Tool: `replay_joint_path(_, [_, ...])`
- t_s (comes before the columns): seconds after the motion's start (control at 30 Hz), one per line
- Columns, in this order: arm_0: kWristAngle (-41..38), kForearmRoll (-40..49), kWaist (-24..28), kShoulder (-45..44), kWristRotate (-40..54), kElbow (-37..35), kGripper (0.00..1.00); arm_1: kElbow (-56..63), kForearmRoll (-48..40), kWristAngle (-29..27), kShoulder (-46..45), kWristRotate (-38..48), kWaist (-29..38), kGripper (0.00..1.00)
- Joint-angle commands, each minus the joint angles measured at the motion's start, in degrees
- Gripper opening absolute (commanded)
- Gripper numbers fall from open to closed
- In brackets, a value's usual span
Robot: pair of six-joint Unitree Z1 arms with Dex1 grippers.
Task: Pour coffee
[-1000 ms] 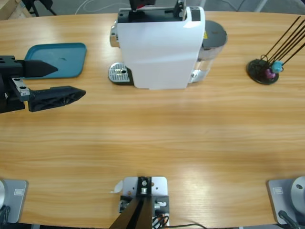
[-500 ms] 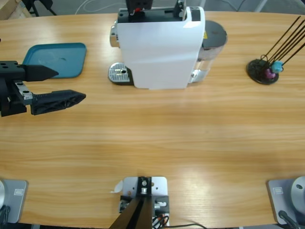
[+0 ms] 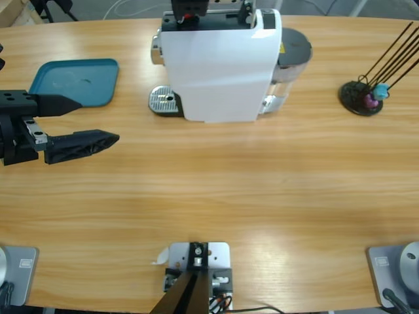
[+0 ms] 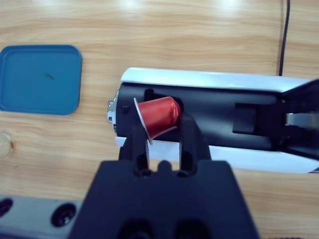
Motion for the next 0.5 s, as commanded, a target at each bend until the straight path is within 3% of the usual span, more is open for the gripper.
replay_joint_path(0.03, [0.8, -0.6, -0.5, 1.2, -0.9, 2.1, 1.0, -24.7, 1.5, -0.6, -0.7, 0.3, 0.4, 0.0])
replay_joint_path(0.5, [0.9, -0.8, -0.5, 1.2, -0.9, 2.5, 1.0, -24.9, 1.1, 2.6, 0.5, 1.3, 0.4, 0.0])
